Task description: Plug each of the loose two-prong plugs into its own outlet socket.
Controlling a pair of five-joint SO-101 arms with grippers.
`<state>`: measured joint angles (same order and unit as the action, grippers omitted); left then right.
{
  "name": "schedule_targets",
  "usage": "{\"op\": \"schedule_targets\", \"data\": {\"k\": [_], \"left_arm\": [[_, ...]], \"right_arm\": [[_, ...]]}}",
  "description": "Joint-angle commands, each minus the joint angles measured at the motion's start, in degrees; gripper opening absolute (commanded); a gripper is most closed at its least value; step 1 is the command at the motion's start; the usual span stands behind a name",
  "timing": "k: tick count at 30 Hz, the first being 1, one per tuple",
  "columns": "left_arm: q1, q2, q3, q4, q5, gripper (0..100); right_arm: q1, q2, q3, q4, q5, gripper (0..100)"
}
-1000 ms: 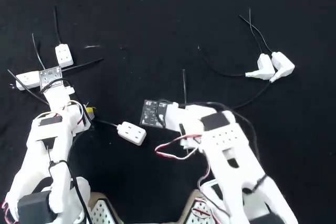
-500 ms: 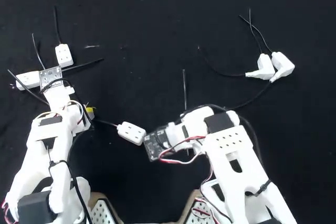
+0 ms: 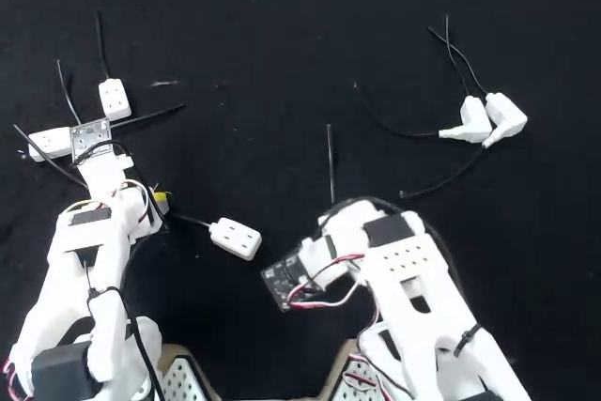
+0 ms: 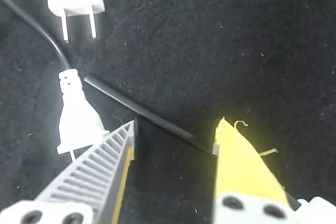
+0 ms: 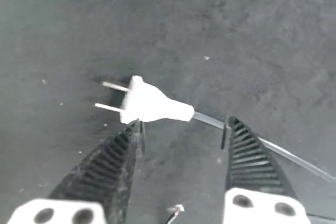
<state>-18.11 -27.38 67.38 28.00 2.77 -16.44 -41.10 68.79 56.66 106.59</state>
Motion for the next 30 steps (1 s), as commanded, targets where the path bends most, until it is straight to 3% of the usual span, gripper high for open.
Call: {"op": "schedule_targets", "data": {"k": [1, 10, 17, 23, 25, 28, 30], "left_arm": [[-0.75, -0.97, -0.66, -0.97, 0.09, 25], [-0.75, -0.97, -0.66, -0.97, 0.09, 25], [-0.75, -0.97, -0.66, -0.97, 0.09, 25], [-0.75, -0.97, -0.66, -0.97, 0.09, 25], [-0.75, -0.97, -0.66, -0.97, 0.09, 25], [-0.75, -0.97, -0.66, -0.97, 0.09, 25], [-0.75, -0.97, -0.66, -0.97, 0.09, 25]], "right_arm": [[2.9, -1.54, 0.04, -1.32, 3.08, 23.4], [0.26, -1.54, 3.91, -1.76, 4.57, 23.3], [-0.44, -1.54, 10.24, -10.64, 4.57, 23.3], [-0.26, -1.8, 10.68, -11.69, 4.13, 21.0], [-0.53, -1.98, 10.42, -11.96, 0.62, 14.6], [-3.25, -2.07, 7.78, -12.04, -10.81, 1.7], [-6.24, -2.07, 6.2, -11.87, -20.75, 2.6]]}}
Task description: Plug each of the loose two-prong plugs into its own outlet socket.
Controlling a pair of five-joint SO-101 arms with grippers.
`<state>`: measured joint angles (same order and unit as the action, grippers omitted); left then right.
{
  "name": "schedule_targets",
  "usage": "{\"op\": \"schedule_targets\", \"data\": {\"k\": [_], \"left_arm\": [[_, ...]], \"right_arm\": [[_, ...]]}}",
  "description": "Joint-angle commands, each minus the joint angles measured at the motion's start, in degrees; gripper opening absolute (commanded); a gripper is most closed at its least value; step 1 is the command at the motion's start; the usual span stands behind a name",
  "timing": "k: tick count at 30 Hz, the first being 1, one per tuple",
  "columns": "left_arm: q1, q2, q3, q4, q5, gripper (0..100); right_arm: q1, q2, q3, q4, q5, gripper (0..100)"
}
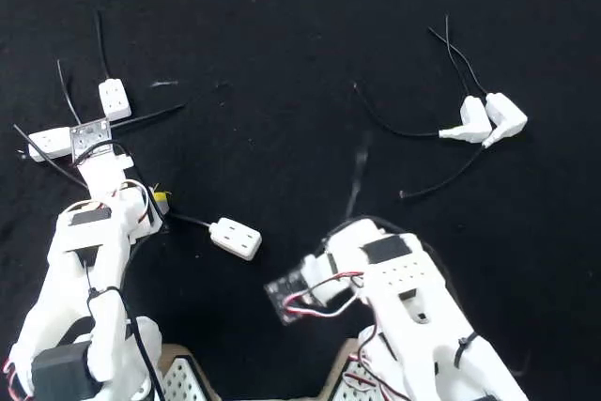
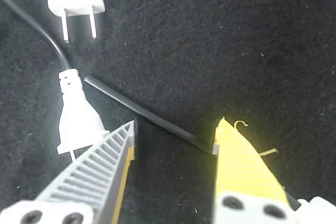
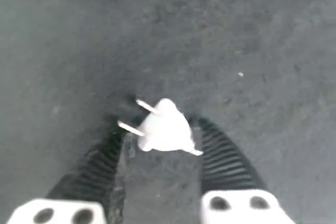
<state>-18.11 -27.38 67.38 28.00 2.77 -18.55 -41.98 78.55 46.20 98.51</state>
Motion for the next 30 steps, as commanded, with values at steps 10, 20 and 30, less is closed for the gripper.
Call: {"op": "schedule_targets", "data": {"k": [10, 20, 30], "left_arm": [[-0.75, -1.41, -0.4, -0.7, 0.09, 25], [-0.75, -1.49, -0.22, -0.62, 0.09, 25], [-0.48, -1.49, -0.22, -0.62, 0.09, 25]], "right_arm": [[-11.96, -0.75, -12.18, -0.97, -58.11, 3.2], [-10.2, -0.75, -12.18, 4.4, -51.69, 37.1], [-3.69, 17.19, -19.3, -0.26, -40.44, 27.5]]}}
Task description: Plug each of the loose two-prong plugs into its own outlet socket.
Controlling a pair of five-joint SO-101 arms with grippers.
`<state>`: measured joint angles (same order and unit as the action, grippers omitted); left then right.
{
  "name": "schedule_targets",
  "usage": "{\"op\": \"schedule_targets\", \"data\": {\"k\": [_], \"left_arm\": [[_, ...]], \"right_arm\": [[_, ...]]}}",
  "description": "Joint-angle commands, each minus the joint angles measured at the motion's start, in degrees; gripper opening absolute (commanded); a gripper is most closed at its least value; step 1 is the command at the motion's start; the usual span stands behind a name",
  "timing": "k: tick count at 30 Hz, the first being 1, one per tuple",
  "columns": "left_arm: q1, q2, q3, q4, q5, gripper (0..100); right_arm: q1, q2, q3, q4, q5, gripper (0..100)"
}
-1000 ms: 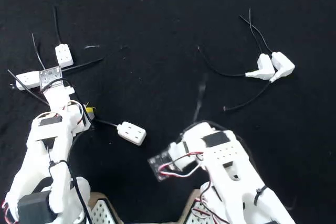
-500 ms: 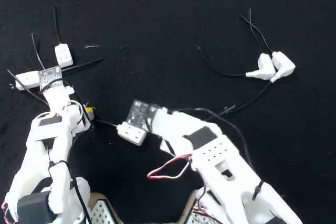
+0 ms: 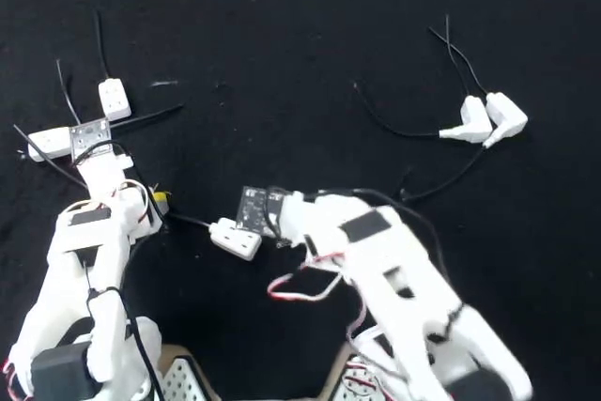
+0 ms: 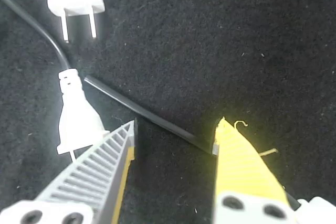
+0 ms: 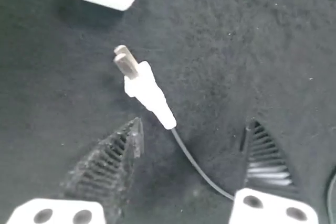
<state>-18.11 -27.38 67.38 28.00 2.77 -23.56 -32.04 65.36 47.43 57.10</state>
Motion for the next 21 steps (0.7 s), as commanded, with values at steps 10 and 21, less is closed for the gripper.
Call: {"op": "schedule_targets", "data": {"k": [10, 21], "left_arm": [[-0.57, -1.49, -0.22, -0.62, 0.09, 25], [-0.48, -1.49, -0.22, -0.62, 0.09, 25]], "right_arm": [[-0.97, 21.41, -14.73, -1.93, 1.14, 27.0], [-1.93, 17.27, -11.38, -4.75, -10.99, 1.2]]}}
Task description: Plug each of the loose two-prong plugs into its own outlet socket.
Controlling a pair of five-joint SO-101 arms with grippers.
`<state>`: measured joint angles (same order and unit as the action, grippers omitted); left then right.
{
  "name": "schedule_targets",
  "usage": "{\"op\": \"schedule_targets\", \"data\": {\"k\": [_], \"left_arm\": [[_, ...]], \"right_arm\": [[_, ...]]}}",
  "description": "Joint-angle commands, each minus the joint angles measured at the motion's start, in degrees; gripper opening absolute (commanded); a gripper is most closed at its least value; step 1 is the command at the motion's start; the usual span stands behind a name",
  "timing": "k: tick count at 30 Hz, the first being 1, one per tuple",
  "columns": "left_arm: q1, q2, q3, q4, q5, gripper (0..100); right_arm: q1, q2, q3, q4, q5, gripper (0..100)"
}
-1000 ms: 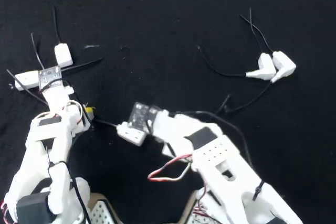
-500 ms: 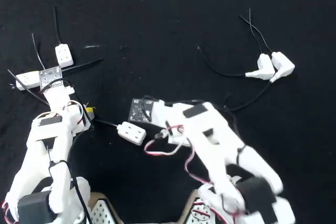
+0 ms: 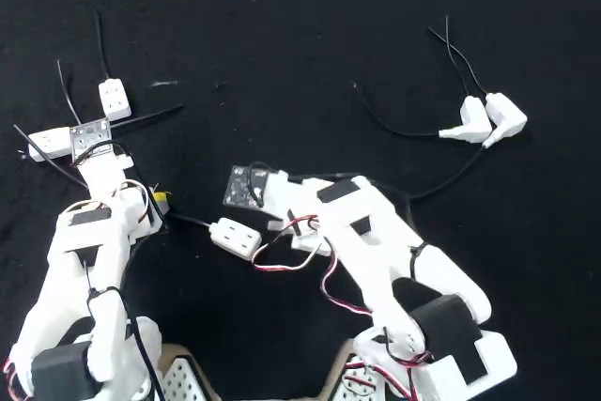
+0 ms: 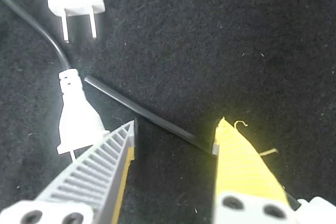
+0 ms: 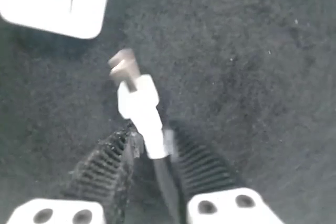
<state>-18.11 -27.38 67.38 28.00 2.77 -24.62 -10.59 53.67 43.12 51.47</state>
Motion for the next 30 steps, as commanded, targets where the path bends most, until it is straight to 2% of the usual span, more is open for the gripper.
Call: {"op": "schedule_targets", "data": {"k": [1, 4, 6, 11, 15, 20, 30], "left_arm": [[-0.48, -1.49, -0.22, -0.62, 0.09, 25], [-0.57, -1.49, -0.22, -0.62, 0.09, 25], [-0.48, -1.49, -0.22, -0.62, 0.09, 25], [-0.4, -1.32, -0.4, -0.62, 0.09, 25], [-0.4, -1.32, -0.4, -0.62, 0.09, 25], [-0.4, -1.41, -0.22, -0.62, 0.09, 25], [-0.4, -1.41, -0.13, -0.62, 0.09, 25]], "right_arm": [[-0.88, -6.2, 1.71, -0.35, -6.86, 1.0], [-0.7, -13.76, 6.64, 1.76, -13.01, 1.0], [2.11, -18.68, 8.22, 6.77, -15.91, 1.1], [10.99, -27.38, 7.87, 19.25, -13.98, 1.1], [10.73, -26.51, 12.88, 15.91, -10.81, 2.1], [8.0, -22.29, 17.1, 8.7, -10.99, 18.7], [7.12, -21.58, 14.64, 8.0, -11.25, 17.2]]}}
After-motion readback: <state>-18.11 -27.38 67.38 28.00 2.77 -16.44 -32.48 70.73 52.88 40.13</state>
